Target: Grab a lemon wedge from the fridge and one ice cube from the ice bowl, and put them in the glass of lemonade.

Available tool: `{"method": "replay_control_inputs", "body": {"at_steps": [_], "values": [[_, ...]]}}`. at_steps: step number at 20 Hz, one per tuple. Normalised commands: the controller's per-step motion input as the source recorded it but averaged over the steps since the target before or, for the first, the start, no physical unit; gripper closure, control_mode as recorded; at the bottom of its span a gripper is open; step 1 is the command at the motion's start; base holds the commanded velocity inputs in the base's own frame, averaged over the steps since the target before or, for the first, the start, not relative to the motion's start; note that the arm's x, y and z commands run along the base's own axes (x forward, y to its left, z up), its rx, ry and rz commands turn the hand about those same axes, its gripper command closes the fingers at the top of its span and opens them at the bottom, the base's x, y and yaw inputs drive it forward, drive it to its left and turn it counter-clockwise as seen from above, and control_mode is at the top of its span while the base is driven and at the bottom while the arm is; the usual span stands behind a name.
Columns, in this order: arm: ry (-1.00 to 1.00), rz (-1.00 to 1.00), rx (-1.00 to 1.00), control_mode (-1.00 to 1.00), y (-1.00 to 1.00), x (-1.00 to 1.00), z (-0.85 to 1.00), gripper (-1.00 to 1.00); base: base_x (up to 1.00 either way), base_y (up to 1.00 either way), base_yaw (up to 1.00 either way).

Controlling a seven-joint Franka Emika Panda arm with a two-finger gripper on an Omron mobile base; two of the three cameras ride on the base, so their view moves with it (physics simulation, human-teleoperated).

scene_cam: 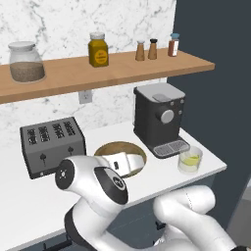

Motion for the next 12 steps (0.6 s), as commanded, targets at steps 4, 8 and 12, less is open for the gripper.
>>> {"method": "replay_control_inputs", "body": {"at_steps": [4, 8, 12], "values": [[0.03, 0.00, 0.00, -1.00, 0.00, 0.19, -0.01, -1.00, 0.00, 0.00, 0.00], [0.08, 0.00, 0.00, -1.00, 0.18, 0.94, -0.03, -1.00, 0.00, 0.00, 0.00], [0.06, 0.00, 0.00, -1.00, 0.19, 1.00, -0.10, -1.00, 0.00, 0.00, 0.00]]}}
